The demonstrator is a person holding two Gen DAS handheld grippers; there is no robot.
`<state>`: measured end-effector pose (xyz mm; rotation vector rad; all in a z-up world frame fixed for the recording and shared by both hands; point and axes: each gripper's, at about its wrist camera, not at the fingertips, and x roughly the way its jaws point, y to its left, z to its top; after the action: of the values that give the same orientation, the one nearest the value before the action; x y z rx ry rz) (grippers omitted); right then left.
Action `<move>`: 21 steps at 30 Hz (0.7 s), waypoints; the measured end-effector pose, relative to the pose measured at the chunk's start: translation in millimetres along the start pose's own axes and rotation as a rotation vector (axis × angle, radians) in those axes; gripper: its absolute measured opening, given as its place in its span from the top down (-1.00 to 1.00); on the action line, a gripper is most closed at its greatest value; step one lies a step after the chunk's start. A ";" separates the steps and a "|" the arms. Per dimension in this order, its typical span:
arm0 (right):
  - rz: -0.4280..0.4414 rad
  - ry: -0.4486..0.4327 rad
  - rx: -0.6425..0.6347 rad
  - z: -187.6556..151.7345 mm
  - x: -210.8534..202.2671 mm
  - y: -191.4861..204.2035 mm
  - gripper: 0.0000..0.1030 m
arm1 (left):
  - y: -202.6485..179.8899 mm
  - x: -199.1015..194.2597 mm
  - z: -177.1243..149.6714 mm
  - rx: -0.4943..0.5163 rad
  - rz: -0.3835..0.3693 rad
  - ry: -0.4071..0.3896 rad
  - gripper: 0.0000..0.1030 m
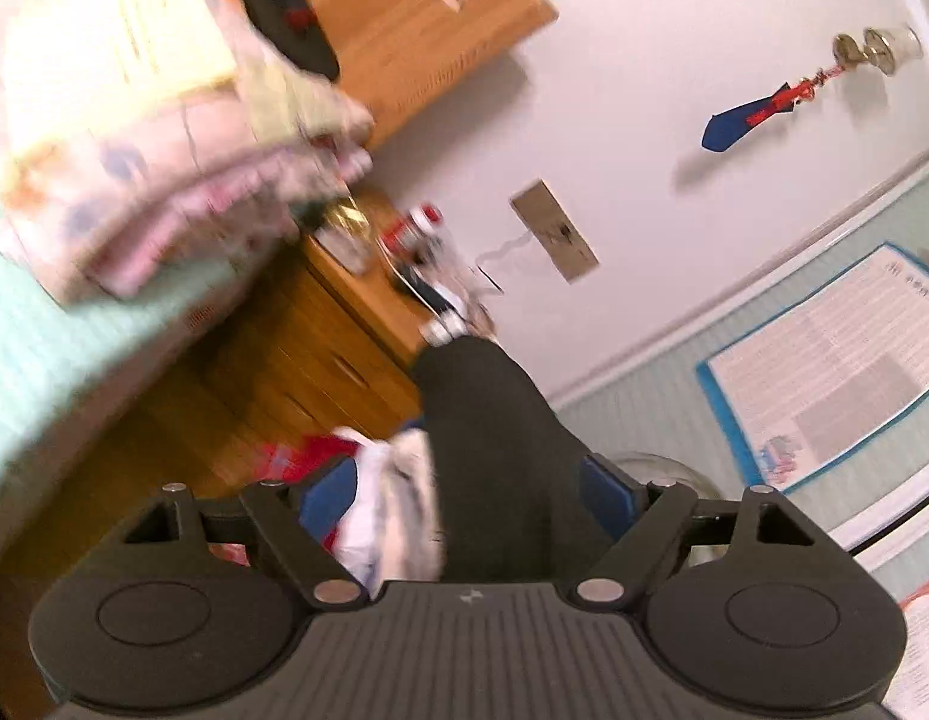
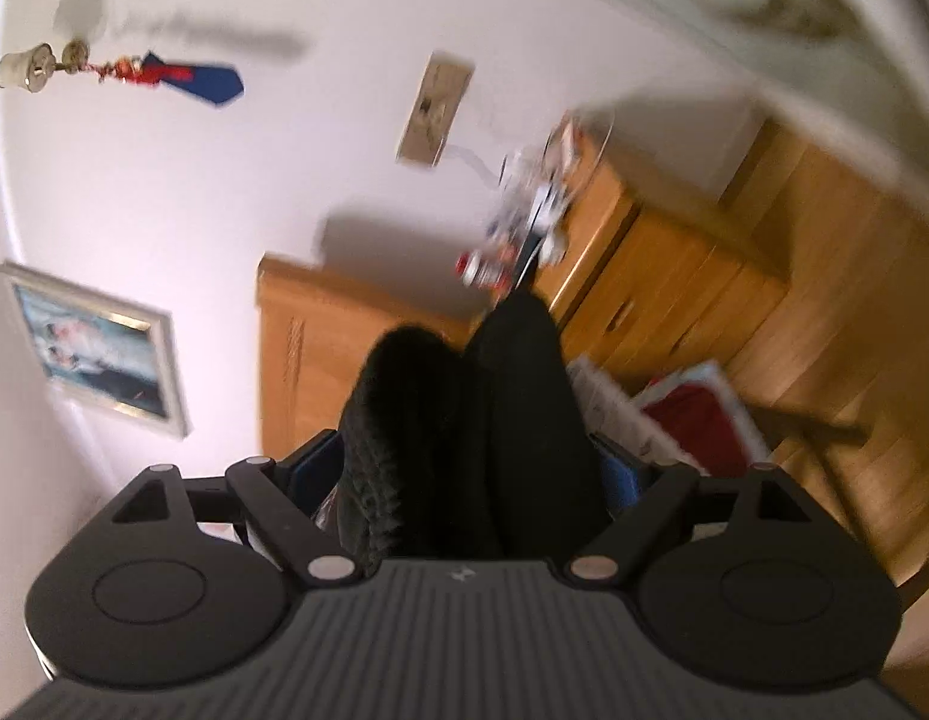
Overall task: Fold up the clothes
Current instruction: 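Lift the folded pants with both grippers and carry them off the quilt, then open both grippers to release the pants beside the bed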
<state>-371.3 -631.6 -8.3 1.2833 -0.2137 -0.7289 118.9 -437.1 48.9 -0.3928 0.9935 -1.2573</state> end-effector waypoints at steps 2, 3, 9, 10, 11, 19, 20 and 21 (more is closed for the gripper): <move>-0.014 -0.164 -0.146 -9.3 -24.6 28.7 -0.70 | -12.9 -16.0 -4.6 0.081 0.022 -0.027 -0.61; 0.008 -0.218 -0.226 -17.3 -33.9 44.8 -0.71 | -20.9 -16.1 -9.0 0.110 -0.002 -0.021 -0.61; 0.443 0.039 -0.402 -57.8 -21.5 108.8 -0.78 | -65.8 -8.3 -38.2 0.282 -0.113 0.028 -0.87; 0.482 0.120 -0.340 -60.1 -8.1 105.0 -0.78 | -66.4 3.4 -44.0 0.304 -0.074 0.050 -0.88; 0.481 0.163 -0.280 -60.1 5.1 95.9 -0.78 | -67.0 15.2 -49.8 0.326 -0.036 0.072 -0.92; 0.103 0.126 -0.343 -54.6 51.6 65.7 -0.61 | -52.7 33.5 -59.7 0.311 0.098 0.106 -0.90; 0.109 0.122 -0.372 -55.4 50.8 71.9 -0.85 | -50.3 26.2 -56.9 0.307 0.102 0.081 -0.90; 0.111 0.117 -0.381 -55.8 50.0 76.0 -0.89 | -49.4 21.5 -55.0 0.316 0.110 0.060 -0.90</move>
<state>-275.3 -609.8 32.9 0.9394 -0.0464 -0.5652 44.9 -458.0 46.3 -0.0540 0.8371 -1.3056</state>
